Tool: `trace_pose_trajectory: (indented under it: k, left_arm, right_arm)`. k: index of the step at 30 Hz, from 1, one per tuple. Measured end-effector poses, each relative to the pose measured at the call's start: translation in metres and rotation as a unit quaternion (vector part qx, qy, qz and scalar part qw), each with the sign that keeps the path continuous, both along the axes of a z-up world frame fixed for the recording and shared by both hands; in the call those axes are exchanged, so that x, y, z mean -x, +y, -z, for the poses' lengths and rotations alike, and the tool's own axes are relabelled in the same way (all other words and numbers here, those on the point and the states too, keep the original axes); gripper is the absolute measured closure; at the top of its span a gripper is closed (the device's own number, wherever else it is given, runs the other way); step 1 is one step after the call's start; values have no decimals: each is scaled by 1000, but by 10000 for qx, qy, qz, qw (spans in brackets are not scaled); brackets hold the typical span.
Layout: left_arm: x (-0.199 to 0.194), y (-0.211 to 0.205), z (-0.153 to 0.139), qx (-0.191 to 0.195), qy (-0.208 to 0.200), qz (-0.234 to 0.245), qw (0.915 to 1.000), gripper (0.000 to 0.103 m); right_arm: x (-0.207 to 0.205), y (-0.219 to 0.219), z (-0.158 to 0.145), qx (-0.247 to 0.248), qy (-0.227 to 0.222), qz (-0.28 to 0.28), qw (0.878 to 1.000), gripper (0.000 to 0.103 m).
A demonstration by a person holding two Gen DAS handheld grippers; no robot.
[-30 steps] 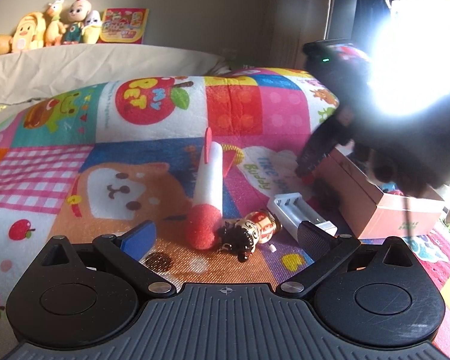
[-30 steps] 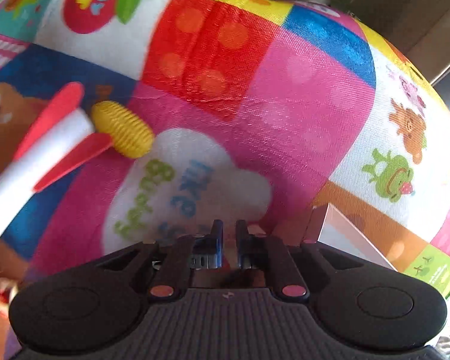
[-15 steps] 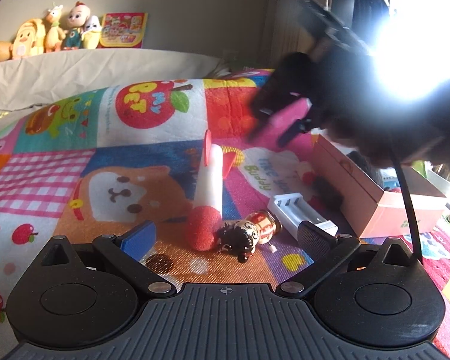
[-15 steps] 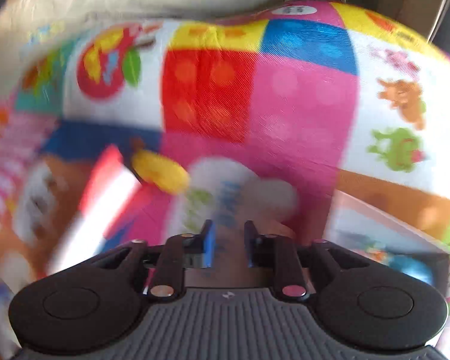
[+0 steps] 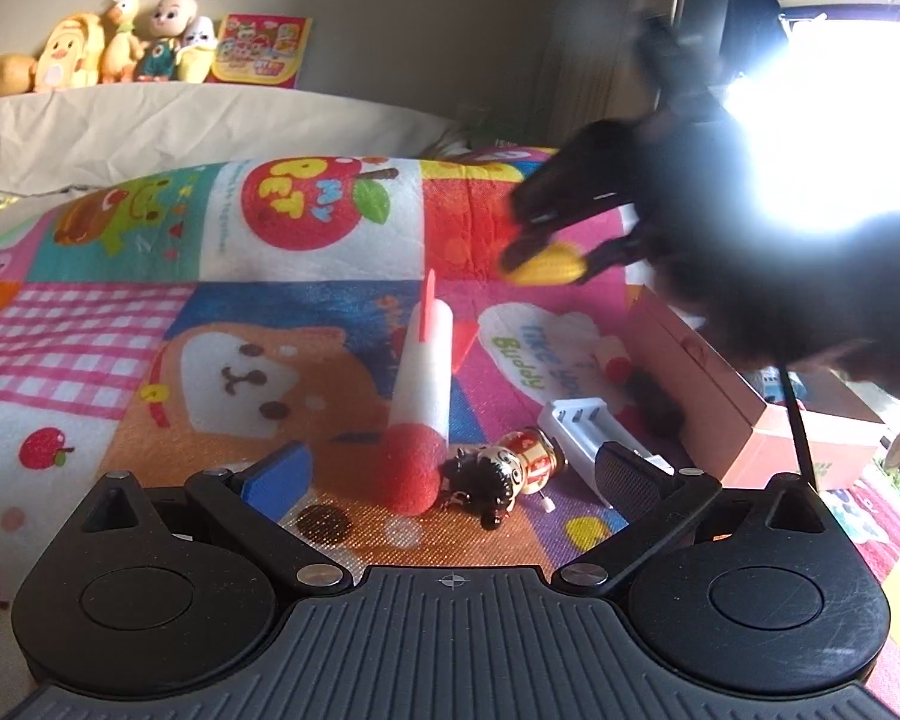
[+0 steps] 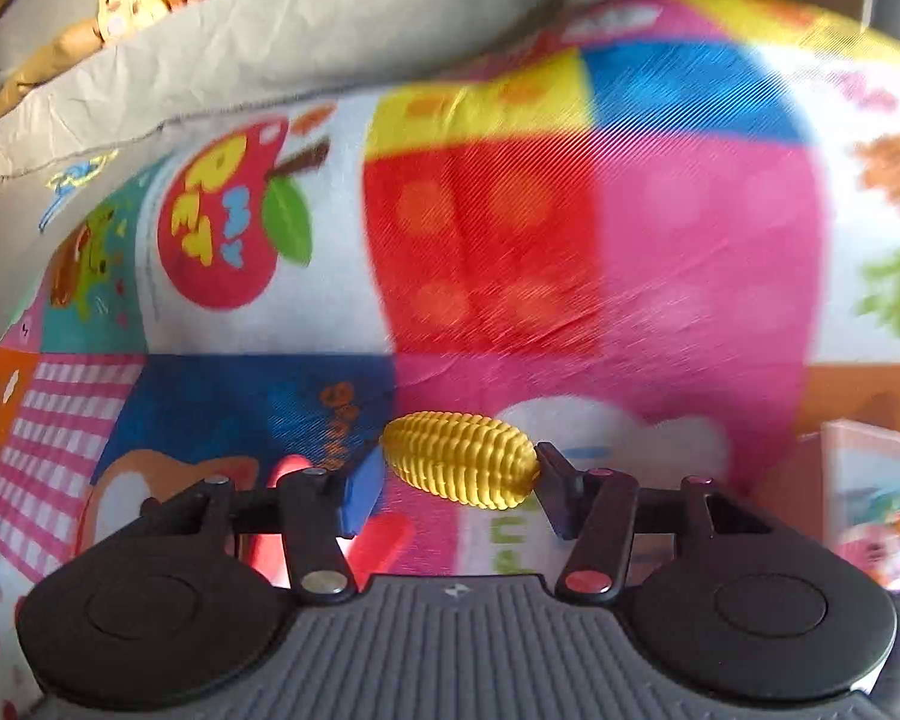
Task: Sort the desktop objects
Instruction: 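Grasp the yellow corn toy with the right gripper and lift it, then set the corn toy down on the mat with the right gripper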
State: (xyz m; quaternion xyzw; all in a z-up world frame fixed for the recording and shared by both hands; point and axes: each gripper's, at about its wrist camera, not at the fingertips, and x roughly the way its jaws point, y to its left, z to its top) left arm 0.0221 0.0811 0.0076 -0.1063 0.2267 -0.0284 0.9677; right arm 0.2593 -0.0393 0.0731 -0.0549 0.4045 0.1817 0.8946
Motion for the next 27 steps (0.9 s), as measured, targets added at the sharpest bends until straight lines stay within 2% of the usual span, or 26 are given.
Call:
trace_pose_trajectory:
  k: [3,5,9,12,16,17,20,21,23,27]
  left_arm:
    - [0,-1,0,-15,9,-6,10000,0]
    - [-1,-2,0,-47,10,-8,10000,0]
    - [0,-5,-1,-178,-40,-47,9998,0]
    - [1,-11,-2,-365,-63,-54,9993,0]
    - [-2,-22,-5,-717,100,-148,9973,0]
    - [-2,-24,-6,-678,195,-132,9974,0]
    - [-4,-32,-7,-186,532,195,9982,0]
    - [-7,-37,-6,-140,633,219,9977,0]
    - [-13,-46,-6,-193,760,197,9967,0]
    - [-31,-55,-4,-311,925,40,9952,1]
  right_arm:
    - [43,-45,-23,-337,-183,-308,9988,49]
    - [79,-76,-26,-492,-165,-524,9973,49]
    - [156,-135,-4,-498,-1,-665,9965,48]
    - [196,-172,21,-434,84,-404,9982,48]
    - [226,-206,48,-546,-124,197,9982,46]
    - [232,-214,52,-604,-245,352,9973,41]
    - [247,-229,61,-705,-737,707,9923,28]
    - [251,-231,65,-764,-898,814,9897,27]
    - [258,-238,71,-926,-1082,914,9856,21]
    - [265,-244,74,-1195,-1356,947,9789,18]
